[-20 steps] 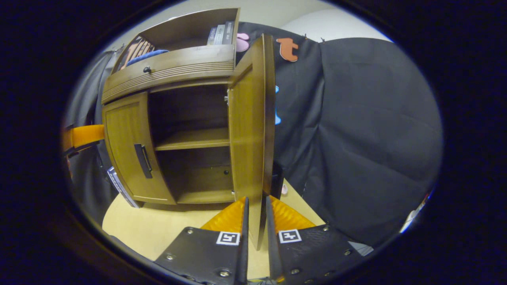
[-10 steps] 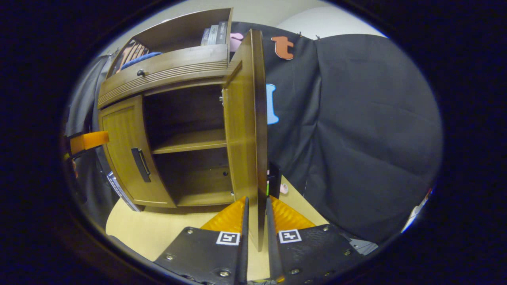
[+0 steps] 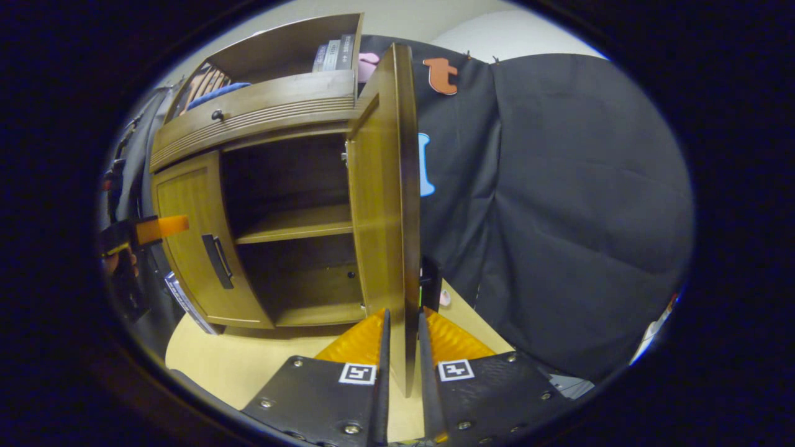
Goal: Open the right door of the double-door shoe cabinet with the right hand, and open the left door with the left hand.
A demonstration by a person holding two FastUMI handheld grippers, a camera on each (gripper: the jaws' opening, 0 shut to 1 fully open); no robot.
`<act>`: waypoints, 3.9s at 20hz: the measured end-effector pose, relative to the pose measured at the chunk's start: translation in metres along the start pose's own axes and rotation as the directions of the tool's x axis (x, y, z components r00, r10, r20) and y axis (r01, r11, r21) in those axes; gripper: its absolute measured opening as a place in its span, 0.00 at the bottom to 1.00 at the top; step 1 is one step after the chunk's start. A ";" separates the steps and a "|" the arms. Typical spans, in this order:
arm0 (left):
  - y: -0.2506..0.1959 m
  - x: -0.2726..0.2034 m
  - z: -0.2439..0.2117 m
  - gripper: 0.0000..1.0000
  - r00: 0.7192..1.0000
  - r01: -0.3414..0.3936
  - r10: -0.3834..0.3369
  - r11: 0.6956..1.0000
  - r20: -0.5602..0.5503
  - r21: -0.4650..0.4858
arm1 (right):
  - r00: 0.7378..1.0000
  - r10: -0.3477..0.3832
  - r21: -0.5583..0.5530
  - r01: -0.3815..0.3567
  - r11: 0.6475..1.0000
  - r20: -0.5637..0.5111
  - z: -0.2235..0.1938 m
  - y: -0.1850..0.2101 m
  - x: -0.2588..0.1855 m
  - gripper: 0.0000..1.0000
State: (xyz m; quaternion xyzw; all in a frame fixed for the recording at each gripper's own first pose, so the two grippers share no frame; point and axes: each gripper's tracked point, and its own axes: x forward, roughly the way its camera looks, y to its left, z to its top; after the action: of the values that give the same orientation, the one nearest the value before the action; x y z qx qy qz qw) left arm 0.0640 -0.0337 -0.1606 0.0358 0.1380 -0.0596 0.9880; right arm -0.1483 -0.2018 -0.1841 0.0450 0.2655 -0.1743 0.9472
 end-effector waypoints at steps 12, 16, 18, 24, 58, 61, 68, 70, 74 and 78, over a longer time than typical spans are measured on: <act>0.012 0.068 -0.056 0.80 0.990 -0.014 0.001 0.995 -0.138 -0.095 | 0.997 -0.075 -0.002 0.075 0.997 0.011 -0.001 -0.012 -0.011 0.22; 0.012 0.071 -0.061 0.42 0.989 -0.022 0.002 0.991 -0.149 -0.133 | 0.997 -0.083 0.031 0.083 0.996 0.008 -0.006 -0.014 -0.015 0.22; 0.013 0.071 -0.063 0.41 0.988 -0.015 -0.005 0.992 -0.154 -0.123 | 0.996 -0.090 0.029 0.090 0.996 0.001 -0.009 -0.018 -0.017 0.22; 0.012 0.064 -0.063 0.37 0.988 -0.009 -0.011 0.992 -0.156 -0.127 | 0.997 -0.074 0.042 0.074 0.996 -0.008 -0.012 -0.019 -0.020 0.22; 0.080 -0.032 -0.062 0.01 0.986 -0.120 0.092 0.969 -0.137 -0.214 | 0.997 -0.055 0.060 0.058 0.996 -0.062 -0.032 -0.037 -0.021 0.22; 0.057 -0.014 -0.064 0.05 0.989 -0.066 0.036 0.977 -0.146 -0.202 | 0.994 -0.085 0.060 0.089 0.994 -0.068 -0.035 -0.047 -0.019 0.22; 0.016 0.045 -0.058 0.49 0.990 0.003 -0.027 0.985 -0.135 -0.173 | 0.982 -0.175 0.063 0.179 0.982 -0.070 -0.039 -0.081 -0.011 0.22; 0.016 0.060 -0.057 0.49 0.991 -0.005 -0.016 0.988 -0.135 -0.151 | 0.978 -0.197 0.072 0.202 0.977 -0.070 -0.039 -0.091 -0.010 0.22; 0.011 0.080 -0.065 0.52 0.987 -0.010 -0.010 0.992 -0.160 -0.123 | 0.971 -0.229 0.094 0.235 0.967 -0.074 -0.041 -0.104 -0.010 0.22; 0.013 0.082 -0.067 0.39 0.986 -0.016 -0.003 0.993 -0.167 -0.115 | 0.968 -0.236 0.095 0.244 0.965 -0.086 -0.045 -0.106 -0.012 0.22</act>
State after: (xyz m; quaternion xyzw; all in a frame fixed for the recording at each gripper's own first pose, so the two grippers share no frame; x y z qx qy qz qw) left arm 0.1260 -0.0239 -0.2468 -0.0163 0.2236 -0.0450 0.9735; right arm -0.2170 -0.2892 -0.2161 0.0684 0.2945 -0.2997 0.9049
